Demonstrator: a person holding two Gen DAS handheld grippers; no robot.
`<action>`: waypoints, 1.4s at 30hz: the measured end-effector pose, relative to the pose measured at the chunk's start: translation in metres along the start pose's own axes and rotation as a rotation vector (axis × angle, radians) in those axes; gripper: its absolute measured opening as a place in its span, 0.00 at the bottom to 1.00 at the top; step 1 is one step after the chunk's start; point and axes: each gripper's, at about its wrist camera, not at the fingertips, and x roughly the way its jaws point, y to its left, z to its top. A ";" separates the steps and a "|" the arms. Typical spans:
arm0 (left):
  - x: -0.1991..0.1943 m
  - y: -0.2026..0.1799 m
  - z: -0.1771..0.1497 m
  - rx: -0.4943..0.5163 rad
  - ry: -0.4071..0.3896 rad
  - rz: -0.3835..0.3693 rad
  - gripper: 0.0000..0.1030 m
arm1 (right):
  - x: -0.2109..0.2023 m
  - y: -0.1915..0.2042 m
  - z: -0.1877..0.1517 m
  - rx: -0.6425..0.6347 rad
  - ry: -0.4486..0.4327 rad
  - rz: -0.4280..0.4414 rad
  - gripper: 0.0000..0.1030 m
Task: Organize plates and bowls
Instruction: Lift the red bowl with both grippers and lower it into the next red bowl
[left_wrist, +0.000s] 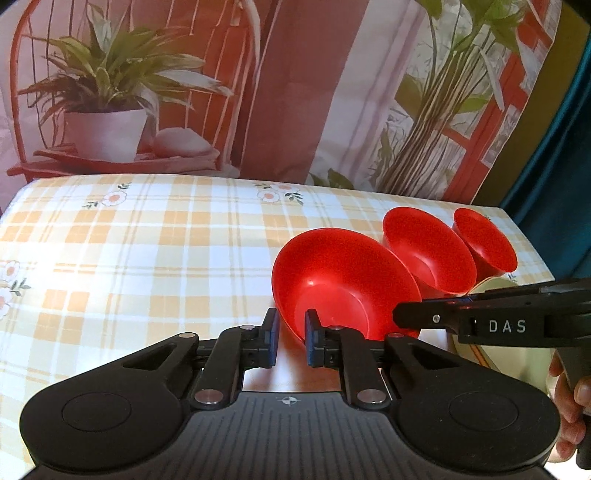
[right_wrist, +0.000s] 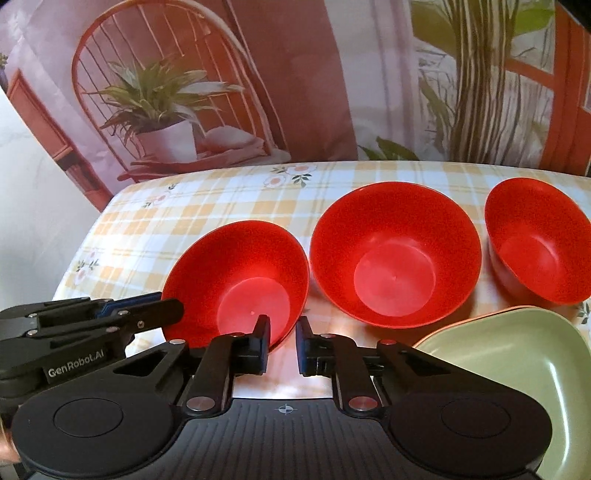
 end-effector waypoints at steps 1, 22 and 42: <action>-0.003 0.000 0.000 0.005 -0.004 0.005 0.15 | -0.001 0.002 0.000 -0.008 0.000 0.003 0.13; -0.063 -0.038 0.010 0.062 -0.078 0.012 0.16 | -0.063 0.000 0.005 0.005 -0.080 0.039 0.13; -0.020 -0.084 0.034 0.045 -0.093 -0.082 0.17 | -0.080 -0.073 0.030 0.076 -0.141 -0.008 0.13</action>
